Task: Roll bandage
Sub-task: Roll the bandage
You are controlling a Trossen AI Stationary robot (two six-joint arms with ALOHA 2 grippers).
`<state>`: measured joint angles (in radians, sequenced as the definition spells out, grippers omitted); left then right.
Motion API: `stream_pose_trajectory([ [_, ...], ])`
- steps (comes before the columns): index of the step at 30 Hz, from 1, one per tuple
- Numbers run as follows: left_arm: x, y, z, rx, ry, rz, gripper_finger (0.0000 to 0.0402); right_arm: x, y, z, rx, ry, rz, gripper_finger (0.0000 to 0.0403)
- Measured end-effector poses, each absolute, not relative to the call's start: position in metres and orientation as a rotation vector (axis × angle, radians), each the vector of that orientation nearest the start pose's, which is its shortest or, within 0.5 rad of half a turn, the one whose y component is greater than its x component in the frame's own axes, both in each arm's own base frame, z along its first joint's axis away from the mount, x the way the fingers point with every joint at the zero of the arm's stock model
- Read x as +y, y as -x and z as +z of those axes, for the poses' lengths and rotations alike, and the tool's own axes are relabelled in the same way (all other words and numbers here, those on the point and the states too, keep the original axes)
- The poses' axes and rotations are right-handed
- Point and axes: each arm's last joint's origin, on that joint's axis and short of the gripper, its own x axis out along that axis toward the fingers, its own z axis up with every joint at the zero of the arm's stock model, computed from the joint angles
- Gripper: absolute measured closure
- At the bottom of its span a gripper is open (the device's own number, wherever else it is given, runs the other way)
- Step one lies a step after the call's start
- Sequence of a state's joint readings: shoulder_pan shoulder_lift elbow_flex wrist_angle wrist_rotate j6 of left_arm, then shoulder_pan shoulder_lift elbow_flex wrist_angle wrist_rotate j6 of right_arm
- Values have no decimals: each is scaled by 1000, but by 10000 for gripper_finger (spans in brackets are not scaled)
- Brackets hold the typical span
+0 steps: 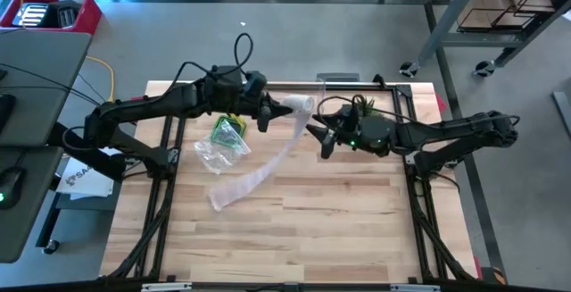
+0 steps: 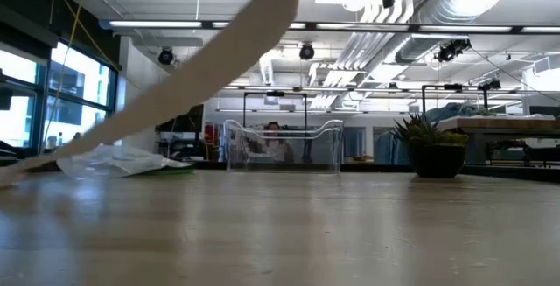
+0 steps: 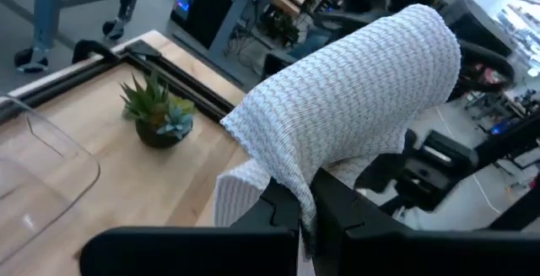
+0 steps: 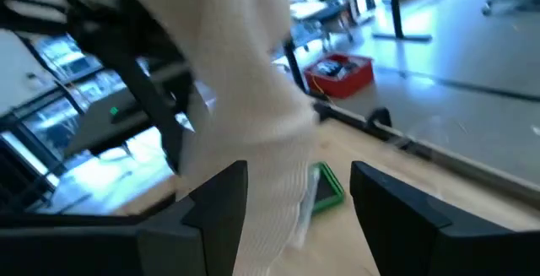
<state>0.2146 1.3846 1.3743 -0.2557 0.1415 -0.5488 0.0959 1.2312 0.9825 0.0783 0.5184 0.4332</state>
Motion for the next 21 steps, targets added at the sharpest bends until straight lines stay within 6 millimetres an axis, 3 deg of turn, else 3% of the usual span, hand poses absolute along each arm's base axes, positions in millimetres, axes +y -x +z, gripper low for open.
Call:
stream_pose_trajectory([
  [13,65,-303,395,224,509,234,401,13,-275,343,8,-362,-427,199],
  [21,61,-295,415,179,392,206,401,2,-254,346,91,-295,-522,199],
])
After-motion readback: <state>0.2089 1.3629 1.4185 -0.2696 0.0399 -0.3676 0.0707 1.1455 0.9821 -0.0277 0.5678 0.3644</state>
